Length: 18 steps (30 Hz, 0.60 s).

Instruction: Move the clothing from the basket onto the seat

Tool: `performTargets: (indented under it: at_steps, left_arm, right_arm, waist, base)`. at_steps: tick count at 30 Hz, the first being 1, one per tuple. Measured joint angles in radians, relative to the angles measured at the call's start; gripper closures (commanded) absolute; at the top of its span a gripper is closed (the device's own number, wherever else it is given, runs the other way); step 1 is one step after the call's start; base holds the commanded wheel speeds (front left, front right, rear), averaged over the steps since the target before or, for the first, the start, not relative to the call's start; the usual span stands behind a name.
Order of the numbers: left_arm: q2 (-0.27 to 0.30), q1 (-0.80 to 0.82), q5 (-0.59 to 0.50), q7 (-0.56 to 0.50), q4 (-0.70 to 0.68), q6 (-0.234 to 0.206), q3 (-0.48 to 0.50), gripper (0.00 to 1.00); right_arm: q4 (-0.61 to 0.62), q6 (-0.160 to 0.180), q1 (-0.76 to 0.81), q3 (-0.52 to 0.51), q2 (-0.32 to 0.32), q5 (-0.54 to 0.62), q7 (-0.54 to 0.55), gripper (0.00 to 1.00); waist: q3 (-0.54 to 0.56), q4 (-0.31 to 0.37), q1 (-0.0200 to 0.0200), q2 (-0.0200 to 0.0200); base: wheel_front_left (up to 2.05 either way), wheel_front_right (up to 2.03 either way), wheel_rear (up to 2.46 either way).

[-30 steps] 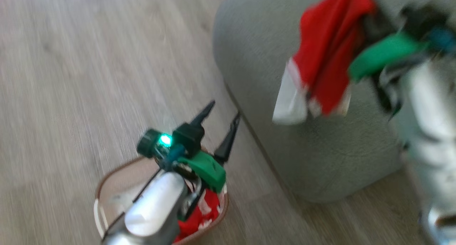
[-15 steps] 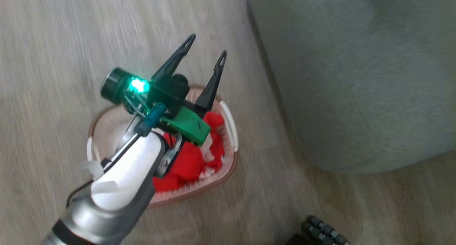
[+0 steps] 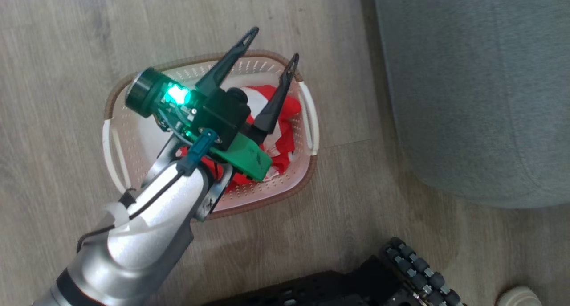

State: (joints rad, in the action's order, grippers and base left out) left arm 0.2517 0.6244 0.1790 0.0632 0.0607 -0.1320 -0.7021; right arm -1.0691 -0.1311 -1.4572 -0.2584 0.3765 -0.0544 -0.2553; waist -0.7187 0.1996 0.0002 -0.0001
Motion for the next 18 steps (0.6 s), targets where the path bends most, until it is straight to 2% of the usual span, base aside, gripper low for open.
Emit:
performTargets:
  at_steps: [5, 9, 12, 13, 14, 18]
  left_arm:
    - [0.000, 0.011, 0.000, 0.005, 0.004, 0.001, -0.004, 0.00]
    - [0.000, 0.011, 0.001, 0.010, 0.014, 0.001, -0.005, 0.00]
    - [0.000, 0.011, 0.002, 0.018, 0.023, 0.001, -0.006, 0.00]
    - [-0.001, 0.011, 0.002, 0.019, 0.029, 0.001, -0.006, 0.00]
    - [-0.001, 0.011, 0.002, 0.020, 0.035, 0.001, -0.006, 0.00]
    - [-0.003, 0.011, 0.013, 0.036, 0.057, 0.000, -0.006, 0.00]
  right_arm:
    - [-0.036, 0.000, 0.088, -0.064, -0.057, 0.061, 0.000, 1.00]
    - [-0.069, 0.000, 0.124, -0.101, -0.067, 0.110, 0.000, 1.00]
    - [-0.081, 0.000, 0.126, -0.132, -0.074, 0.130, 0.000, 0.52]
    - [-0.087, 0.000, 0.128, -0.137, -0.081, 0.132, 0.000, 0.16]
    - [-0.090, 0.000, 0.132, -0.137, -0.089, 0.136, 0.000, 0.00]
    - [-0.094, 0.000, 0.170, -0.125, -0.107, 0.146, 0.000, 0.00]
  waist:
    - [-0.016, -0.025, -0.0002, 0.0000]
    - [-0.013, -0.035, -0.0002, 0.0000]
    - [-0.008, -0.036, -0.0002, 0.0000]
    - [-0.006, -0.036, -0.0002, 0.0000]
    - [-0.004, -0.035, -0.0002, 0.0000]
    - [0.012, -0.030, -0.0002, 0.0000]
  base:
    - [0.00, 0.00, 0.00]
    - [0.00, 0.00, 0.00]
    - [0.00, 0.00, 0.00]
    - [0.00, 0.00, 0.00]
    - [0.00, 0.00, 0.00]
    - [0.00, 0.00, 0.00]
